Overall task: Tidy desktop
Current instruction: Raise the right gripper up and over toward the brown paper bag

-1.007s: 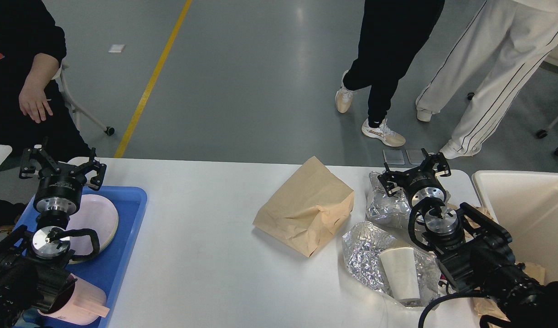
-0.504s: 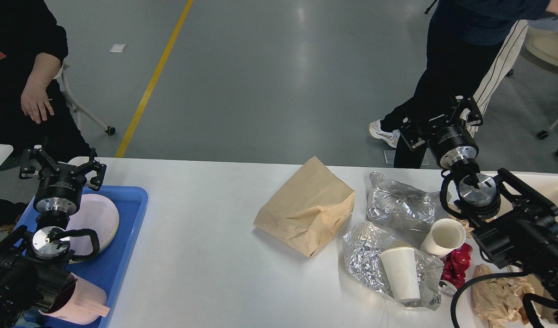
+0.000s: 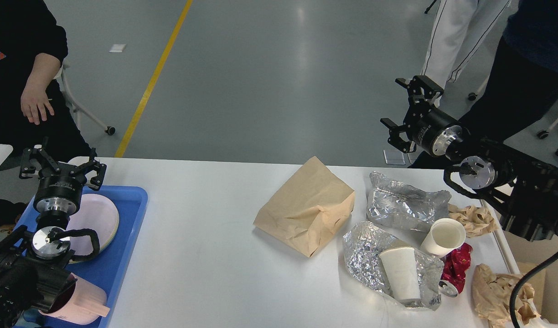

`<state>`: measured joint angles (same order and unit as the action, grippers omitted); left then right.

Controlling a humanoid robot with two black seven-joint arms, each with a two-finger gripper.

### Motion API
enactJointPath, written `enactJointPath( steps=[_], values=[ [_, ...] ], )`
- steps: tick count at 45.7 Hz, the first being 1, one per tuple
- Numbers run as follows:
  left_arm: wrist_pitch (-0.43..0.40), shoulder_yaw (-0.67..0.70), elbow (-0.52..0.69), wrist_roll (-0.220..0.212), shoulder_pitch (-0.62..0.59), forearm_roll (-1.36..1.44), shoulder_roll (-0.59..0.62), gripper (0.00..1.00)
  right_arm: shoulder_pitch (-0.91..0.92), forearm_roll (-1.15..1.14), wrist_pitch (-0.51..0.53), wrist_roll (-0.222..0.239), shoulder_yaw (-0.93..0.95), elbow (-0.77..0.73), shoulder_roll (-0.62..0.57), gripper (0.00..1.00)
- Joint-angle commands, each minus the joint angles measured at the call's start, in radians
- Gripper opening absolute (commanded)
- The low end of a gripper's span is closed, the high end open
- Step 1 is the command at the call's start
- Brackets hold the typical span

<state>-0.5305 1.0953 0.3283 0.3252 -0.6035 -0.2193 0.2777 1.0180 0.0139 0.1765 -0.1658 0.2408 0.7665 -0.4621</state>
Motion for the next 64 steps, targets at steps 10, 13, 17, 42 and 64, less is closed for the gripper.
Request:
enactJointPath(
  steps=[10,13,17,42,64],
  values=[
    [0.000,0.000,0.000,0.000,0.001,0.000,0.000,0.96,0.319,-0.003,-0.002,0.266,-0.748,-0.006,0.071,1.00],
    [0.000,0.000,0.000,0.000,0.001,0.000,0.000,0.96,0.375,0.003,-0.002,0.270,-0.944,-0.004,0.120,1.00],
    [0.000,0.000,0.000,0.000,0.001,0.000,0.000,0.96,0.430,0.017,-0.003,0.272,-1.191,-0.010,0.215,1.00],
    [0.000,0.000,0.000,0.000,-0.001,0.000,0.000,0.96,0.841,0.051,0.417,0.261,-1.404,0.229,0.281,1.00],
    [0.000,0.000,0.000,0.000,-0.001,0.000,0.000,0.96,1.082,0.058,0.759,0.261,-1.230,0.303,0.247,1.00]
  ],
)
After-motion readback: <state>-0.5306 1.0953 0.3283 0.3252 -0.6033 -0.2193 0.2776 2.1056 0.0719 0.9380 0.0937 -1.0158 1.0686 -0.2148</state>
